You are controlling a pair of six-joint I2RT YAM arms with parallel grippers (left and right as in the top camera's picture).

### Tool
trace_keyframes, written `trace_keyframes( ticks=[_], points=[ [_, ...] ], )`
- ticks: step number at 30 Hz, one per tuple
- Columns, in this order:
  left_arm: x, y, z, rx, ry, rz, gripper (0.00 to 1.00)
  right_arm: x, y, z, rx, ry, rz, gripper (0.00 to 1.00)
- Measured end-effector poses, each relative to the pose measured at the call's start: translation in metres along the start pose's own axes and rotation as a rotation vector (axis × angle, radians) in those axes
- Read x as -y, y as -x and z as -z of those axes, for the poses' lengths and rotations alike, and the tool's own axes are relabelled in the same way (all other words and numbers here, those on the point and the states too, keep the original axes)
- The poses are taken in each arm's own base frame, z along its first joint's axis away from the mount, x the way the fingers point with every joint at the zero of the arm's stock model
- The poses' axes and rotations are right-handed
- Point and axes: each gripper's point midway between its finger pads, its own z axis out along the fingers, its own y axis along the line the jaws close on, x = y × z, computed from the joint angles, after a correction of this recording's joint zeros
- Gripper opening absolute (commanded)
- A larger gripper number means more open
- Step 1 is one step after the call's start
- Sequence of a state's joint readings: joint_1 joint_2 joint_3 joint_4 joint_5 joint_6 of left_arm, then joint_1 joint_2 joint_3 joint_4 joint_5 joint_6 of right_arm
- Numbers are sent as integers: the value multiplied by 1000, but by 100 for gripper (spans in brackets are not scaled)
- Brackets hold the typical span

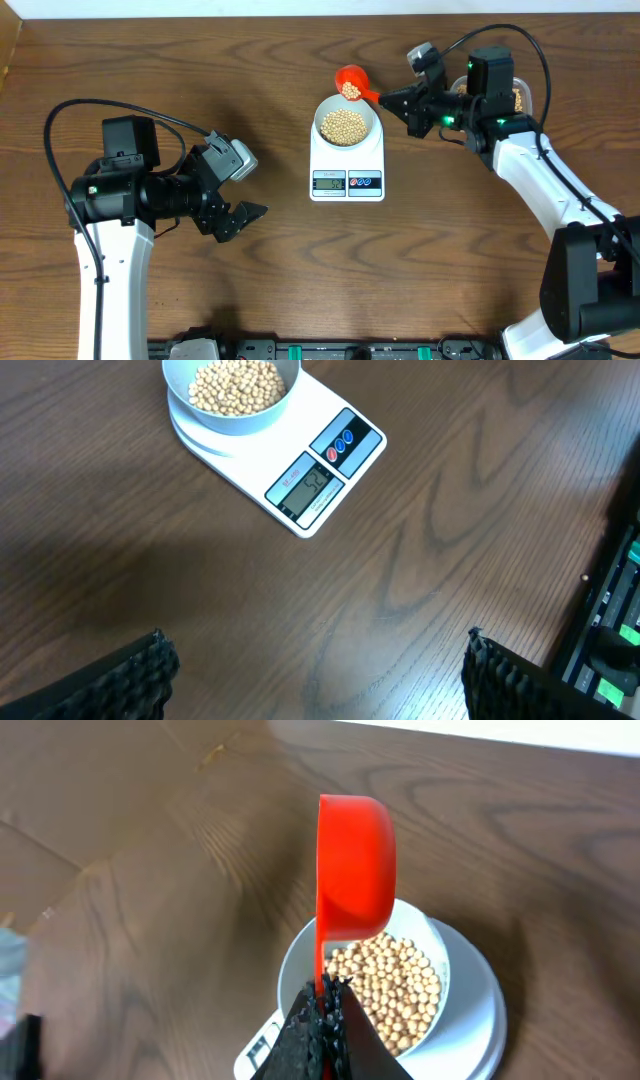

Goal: Scoop item into bowl and weigh 50g on scale
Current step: 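Move the scoop back to the soybean tub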

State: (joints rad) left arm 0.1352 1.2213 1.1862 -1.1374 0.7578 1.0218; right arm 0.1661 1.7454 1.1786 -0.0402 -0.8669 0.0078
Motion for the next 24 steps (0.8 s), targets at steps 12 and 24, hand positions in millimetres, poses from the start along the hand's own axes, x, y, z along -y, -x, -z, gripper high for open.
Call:
trace_keyframes(
  ticks=[12, 24],
  points=[
    [0, 0, 0, 0, 0, 0, 93, 61, 8, 66, 91, -79, -181, 1],
    [0, 0, 0, 0, 0, 0, 93, 121, -36, 150, 78, -245, -329, 1]
  ],
)
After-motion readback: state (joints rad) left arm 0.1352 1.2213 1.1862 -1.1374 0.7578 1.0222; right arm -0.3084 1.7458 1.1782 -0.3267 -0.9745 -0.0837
